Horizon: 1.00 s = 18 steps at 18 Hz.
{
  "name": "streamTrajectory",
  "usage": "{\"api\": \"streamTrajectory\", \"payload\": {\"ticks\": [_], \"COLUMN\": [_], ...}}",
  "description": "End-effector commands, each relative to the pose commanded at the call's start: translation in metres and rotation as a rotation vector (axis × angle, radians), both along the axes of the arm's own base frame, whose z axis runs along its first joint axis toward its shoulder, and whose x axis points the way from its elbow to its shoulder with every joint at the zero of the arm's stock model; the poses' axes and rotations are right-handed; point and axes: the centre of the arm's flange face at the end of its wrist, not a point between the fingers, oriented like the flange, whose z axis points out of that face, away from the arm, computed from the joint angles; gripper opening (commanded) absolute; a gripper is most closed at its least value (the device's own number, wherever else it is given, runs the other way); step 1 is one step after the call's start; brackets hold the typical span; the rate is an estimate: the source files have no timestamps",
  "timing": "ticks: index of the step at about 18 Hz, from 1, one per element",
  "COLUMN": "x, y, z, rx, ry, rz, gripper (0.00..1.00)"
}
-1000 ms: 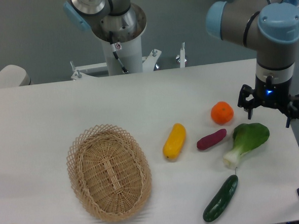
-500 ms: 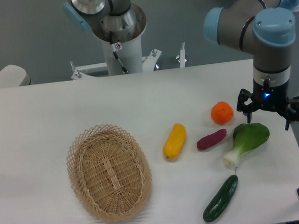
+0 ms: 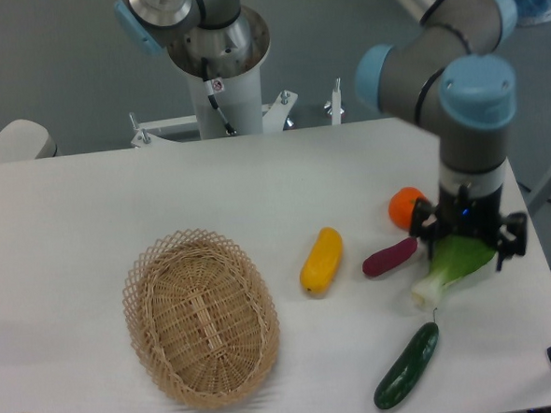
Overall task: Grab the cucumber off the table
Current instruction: 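Move the gripper down over the dark green cucumber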
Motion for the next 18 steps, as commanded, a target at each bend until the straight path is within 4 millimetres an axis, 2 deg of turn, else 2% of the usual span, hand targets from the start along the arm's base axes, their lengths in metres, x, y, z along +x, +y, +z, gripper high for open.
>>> {"api": "streamTrajectory", "payload": {"ticks": [4, 8, 15, 18], "x": [0.002, -0.011, -0.023, -0.033], "y": [0.016, 0.022, 0.027, 0.034], "z": [-0.024, -0.070, -0.084, -0.098], "rx": [0.100, 0.091, 0.099, 0.085], "ry": [-0.095, -0.126, -0.089, -0.072], "rz": [-0.038, -0.042, -0.044, -0.041], "gripper": [1.00, 1.00, 1.00, 1.00]}}
